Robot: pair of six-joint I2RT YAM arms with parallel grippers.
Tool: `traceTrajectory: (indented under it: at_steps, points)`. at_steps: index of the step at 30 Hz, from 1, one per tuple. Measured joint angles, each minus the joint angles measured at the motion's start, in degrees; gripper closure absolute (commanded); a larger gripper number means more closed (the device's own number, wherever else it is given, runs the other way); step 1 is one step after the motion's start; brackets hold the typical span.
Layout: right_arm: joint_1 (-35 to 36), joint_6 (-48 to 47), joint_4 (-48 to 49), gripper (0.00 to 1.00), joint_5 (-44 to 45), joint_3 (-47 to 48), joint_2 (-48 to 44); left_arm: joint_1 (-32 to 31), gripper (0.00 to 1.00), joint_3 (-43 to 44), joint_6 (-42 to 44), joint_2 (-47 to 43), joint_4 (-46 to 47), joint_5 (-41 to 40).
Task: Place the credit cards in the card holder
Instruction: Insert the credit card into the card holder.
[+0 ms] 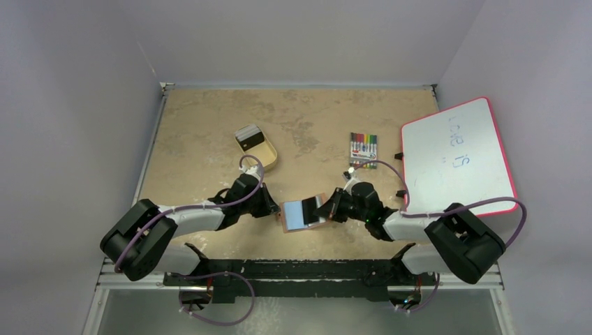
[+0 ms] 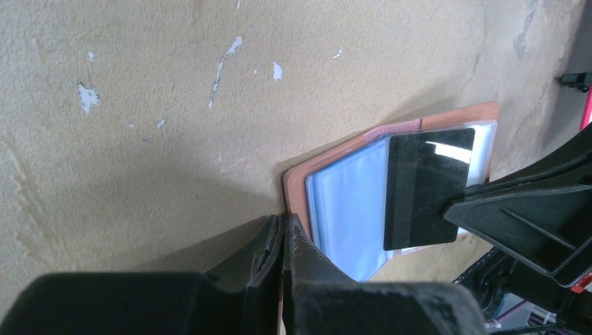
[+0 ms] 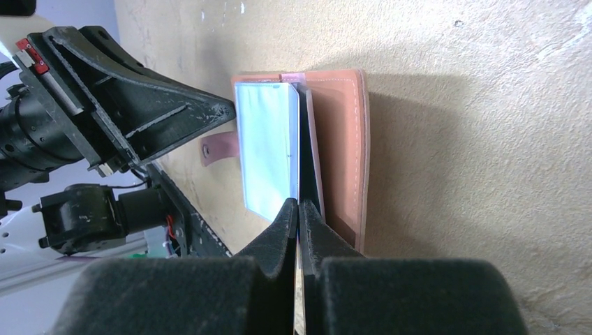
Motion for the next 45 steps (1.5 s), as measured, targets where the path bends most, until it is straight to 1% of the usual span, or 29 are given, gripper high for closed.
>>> traceTrajectory:
  at_steps: [9,22,34,45]
  points:
    - [-0.74,-0.98,-0.09,1.0,-1.05,0.02,0.46,-0.02,1.0,-0.31,-0.02,0.37,1.38,-0.22]
    - [-2.23,-3.39,1.75,1.0,-5.68,1.55,6.47,-0.28,1.0,-0.17,-0.02,1.09,2.4,-0.79]
    - [-3.48,-6.62,-1.99,1.0,-7.76,4.02,6.4,-0.33,1.0,0.28,0.0,1.51,2.29,-1.03]
    - [-3.74,-6.03,-2.8,1.0,-8.63,4.0,6.16,-0.39,1.0,0.28,-0.02,1.49,2.29,-1.2]
